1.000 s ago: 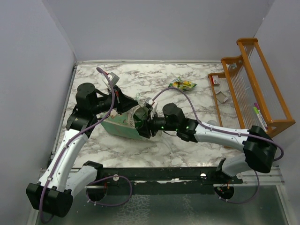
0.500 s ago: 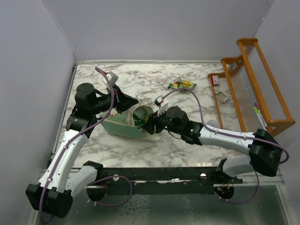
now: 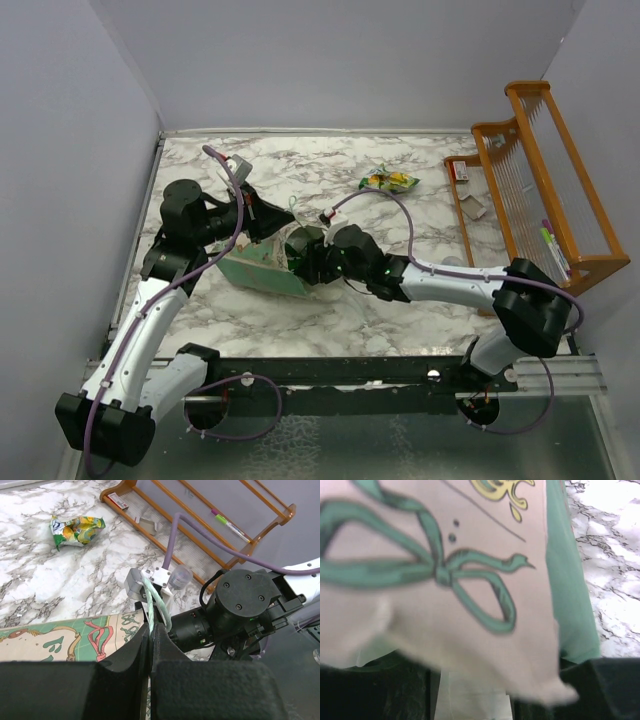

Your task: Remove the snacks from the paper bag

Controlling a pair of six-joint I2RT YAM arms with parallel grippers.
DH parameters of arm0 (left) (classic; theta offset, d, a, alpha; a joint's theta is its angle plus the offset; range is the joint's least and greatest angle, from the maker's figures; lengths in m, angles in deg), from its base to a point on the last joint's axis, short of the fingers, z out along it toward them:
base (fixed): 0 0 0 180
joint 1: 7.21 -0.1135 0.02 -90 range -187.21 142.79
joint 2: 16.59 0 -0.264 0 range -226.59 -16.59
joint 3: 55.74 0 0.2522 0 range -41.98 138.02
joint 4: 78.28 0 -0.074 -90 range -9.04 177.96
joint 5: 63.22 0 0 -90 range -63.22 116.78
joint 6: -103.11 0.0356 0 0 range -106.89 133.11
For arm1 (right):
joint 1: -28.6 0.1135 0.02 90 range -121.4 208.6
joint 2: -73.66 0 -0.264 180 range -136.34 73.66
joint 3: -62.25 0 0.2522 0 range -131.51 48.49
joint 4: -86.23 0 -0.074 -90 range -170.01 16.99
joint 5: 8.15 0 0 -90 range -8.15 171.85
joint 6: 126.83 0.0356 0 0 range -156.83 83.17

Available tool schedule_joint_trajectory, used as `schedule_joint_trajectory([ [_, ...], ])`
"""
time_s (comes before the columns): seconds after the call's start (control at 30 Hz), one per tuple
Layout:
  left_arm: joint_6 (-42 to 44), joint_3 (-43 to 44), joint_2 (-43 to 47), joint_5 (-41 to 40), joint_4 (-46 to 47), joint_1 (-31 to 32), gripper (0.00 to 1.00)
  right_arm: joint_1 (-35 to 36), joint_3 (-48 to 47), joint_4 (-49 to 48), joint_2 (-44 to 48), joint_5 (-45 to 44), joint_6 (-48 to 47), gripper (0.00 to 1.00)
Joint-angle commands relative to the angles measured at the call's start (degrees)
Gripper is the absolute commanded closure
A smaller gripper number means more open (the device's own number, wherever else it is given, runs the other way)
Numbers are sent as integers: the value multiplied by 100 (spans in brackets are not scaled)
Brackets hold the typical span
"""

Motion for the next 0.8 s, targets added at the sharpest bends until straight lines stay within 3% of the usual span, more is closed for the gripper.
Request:
schedule_joint_trajectory([
  [0.0, -55, -101, 154, -136, 340, 13, 100, 18, -210, -451, -255, 232, 345, 56],
  [0.13, -3, -83, 161, -130, 262, 15, 100, 18, -99, -827, -287, 531, 434, 68],
  [0.33, 95, -95, 165, -155, 170, 16, 100, 7, 97, -1110, 18, 426, 391, 97],
  [0.77, 34, -531, 565, -1233, 328, 15, 100, 9, 81, -669, 925, -5, 9, 99],
])
